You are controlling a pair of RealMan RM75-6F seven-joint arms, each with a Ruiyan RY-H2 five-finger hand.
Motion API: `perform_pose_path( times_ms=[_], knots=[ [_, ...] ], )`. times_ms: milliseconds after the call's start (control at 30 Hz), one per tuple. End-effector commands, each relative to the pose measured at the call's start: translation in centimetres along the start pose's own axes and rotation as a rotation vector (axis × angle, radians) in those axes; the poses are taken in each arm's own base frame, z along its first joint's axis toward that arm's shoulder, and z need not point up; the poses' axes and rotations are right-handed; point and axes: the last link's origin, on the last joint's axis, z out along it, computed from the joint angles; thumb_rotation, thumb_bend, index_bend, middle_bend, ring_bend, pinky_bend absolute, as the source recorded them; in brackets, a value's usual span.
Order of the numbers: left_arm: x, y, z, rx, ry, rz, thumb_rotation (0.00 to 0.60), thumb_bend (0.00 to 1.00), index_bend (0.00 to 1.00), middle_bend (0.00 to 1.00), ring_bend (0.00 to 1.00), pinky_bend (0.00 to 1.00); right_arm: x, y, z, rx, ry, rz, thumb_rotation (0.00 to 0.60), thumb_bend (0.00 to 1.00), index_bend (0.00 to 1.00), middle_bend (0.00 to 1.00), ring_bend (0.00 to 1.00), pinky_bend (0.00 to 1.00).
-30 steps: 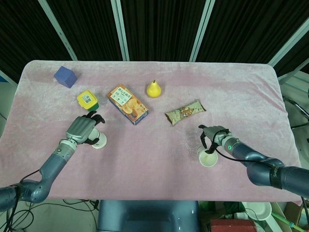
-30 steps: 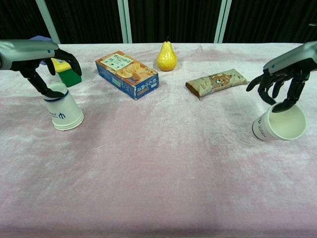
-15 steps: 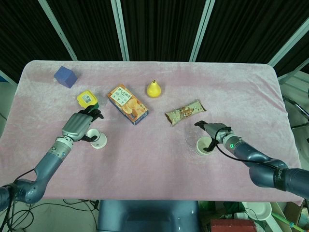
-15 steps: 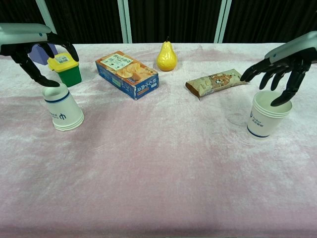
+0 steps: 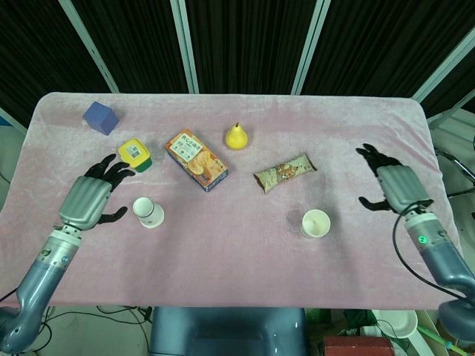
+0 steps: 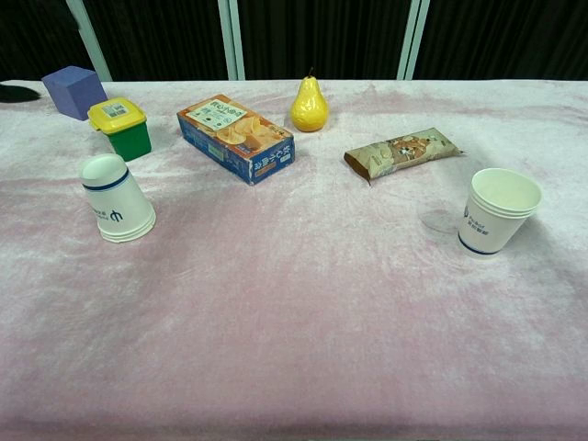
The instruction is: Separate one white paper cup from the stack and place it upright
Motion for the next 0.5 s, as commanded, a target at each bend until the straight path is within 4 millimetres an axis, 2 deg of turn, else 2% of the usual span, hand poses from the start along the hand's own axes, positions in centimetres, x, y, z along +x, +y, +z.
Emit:
perform_pose_path(
  times_ms=[33, 167, 300, 500],
  knots=[
    [-0.2, -1.7, -5.3, 0.059, 0.016, -0.037, 0.600, 0.27, 0.22, 0.16, 0.00, 0.19, -1.2, 4.6, -9.5, -0.036, 0.132, -0.108, 0.600, 0.19, 0.00, 0.00, 0.12, 0.18],
    [-1.5, -3.7, -9.9, 0.120, 0.043, -0.058, 0.600, 0.27, 0.22, 0.15, 0.00, 0.13, -2.7, 6.1, -13.2, -0.054, 0.162, -0.130, 0.600, 0.19, 0.00, 0.00, 0.12, 0.18],
    [-2.8, -5.6, -13.1, 0.165, 0.054, -0.115, 0.600, 0.26, 0.22, 0.13, 0.00, 0.07, -4.0, 7.1, -16.2, -0.093, 0.174, -0.131, 0.600, 0.19, 0.00, 0.00, 0.12, 0.18],
    [-3.5, -7.0, -14.5, 0.174, 0.056, -0.112, 0.600, 0.24, 0.22, 0.13, 0.00, 0.05, -5.0, 7.4, -18.0, -0.104, 0.192, -0.142, 0.600, 0.19, 0.00, 0.00, 0.12, 0.18]
  ],
)
